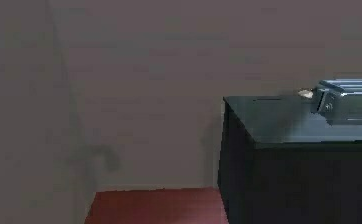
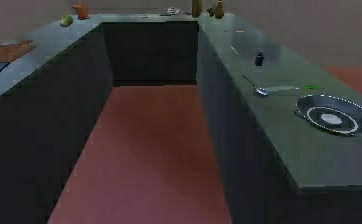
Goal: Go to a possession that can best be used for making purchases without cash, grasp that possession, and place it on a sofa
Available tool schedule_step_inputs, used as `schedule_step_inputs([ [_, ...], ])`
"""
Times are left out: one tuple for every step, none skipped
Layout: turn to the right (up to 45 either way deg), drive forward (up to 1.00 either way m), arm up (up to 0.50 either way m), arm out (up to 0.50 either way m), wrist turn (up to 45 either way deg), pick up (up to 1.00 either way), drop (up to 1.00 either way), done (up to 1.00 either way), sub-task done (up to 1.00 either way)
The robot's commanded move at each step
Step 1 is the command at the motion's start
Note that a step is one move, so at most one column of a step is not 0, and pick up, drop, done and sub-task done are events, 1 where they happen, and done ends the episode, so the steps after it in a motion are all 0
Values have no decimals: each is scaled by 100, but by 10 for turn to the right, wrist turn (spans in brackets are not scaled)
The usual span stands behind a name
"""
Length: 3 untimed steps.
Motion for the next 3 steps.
schedule_step_inputs([
  [450, 0, 0, 0, 0, 0, 0, 0, 0],
  [390, 0, 0, 0, 0, 0, 0, 0, 0],
  [0, 100, 0, 0, 0, 0, 0, 0, 0],
])
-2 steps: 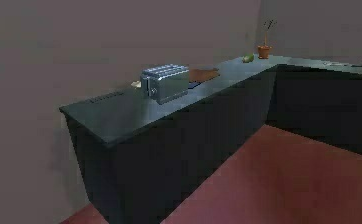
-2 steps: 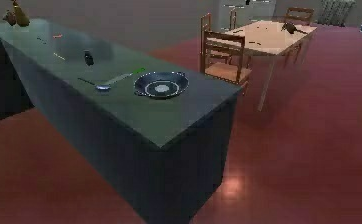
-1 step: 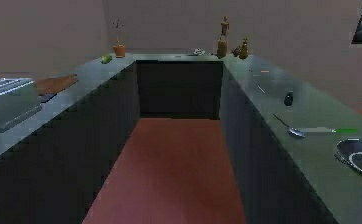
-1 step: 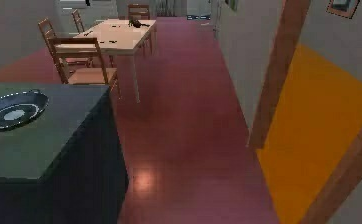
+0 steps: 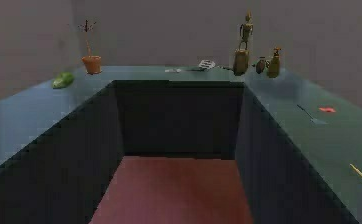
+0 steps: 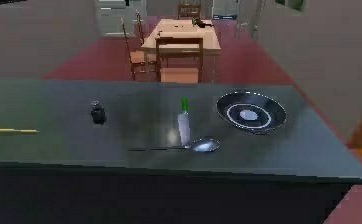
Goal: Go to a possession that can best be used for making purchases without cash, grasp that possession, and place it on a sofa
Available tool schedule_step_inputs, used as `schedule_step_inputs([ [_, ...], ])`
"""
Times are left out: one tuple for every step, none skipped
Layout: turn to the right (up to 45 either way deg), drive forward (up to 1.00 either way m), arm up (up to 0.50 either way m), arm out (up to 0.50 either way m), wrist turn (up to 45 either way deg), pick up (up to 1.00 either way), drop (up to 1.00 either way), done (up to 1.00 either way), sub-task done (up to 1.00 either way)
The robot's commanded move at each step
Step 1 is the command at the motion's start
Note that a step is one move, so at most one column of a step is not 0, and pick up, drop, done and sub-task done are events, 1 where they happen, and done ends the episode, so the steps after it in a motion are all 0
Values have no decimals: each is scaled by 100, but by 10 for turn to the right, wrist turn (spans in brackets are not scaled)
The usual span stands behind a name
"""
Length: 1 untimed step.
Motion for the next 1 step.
schedule_step_inputs([
  [0, 100, 0, 0, 0, 0, 0, 0, 0],
])
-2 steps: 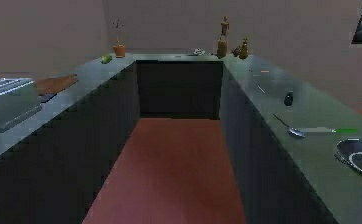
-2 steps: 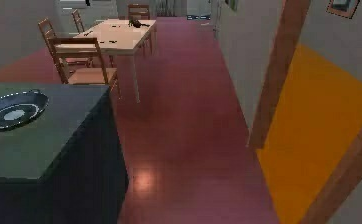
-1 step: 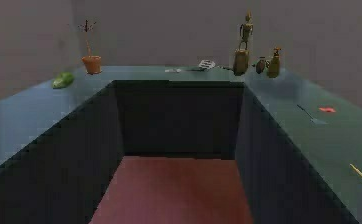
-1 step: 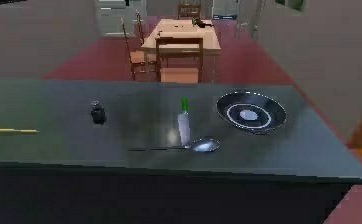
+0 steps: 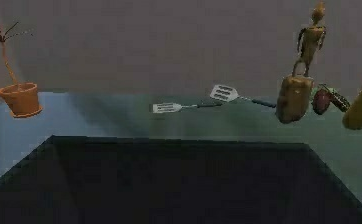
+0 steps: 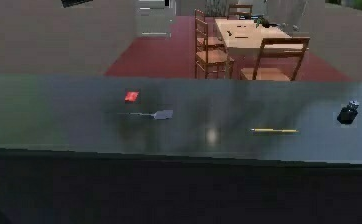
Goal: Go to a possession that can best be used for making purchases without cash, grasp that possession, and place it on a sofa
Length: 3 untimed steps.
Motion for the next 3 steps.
schedule_step_inputs([
  [90, 0, 0, 0, 0, 0, 0, 0, 0],
  [0, 40, 0, 0, 0, 0, 0, 0, 0],
  [450, 0, 0, 0, 0, 0, 0, 0, 0],
])
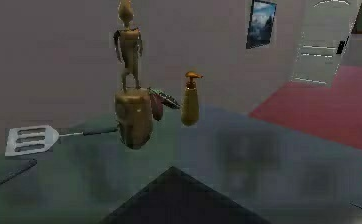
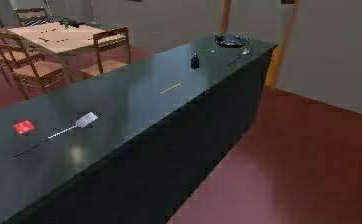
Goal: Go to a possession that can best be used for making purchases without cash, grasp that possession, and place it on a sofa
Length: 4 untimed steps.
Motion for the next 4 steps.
schedule_step_inputs([
  [450, 0, 0, 0, 0, 0, 0, 0, 0],
  [390, 0, 0, 0, 0, 0, 0, 0, 0],
  [0, 25, 0, 0, 0, 0, 0, 0, 0],
  [-450, 0, 0, 0, 0, 0, 0, 0, 0],
])
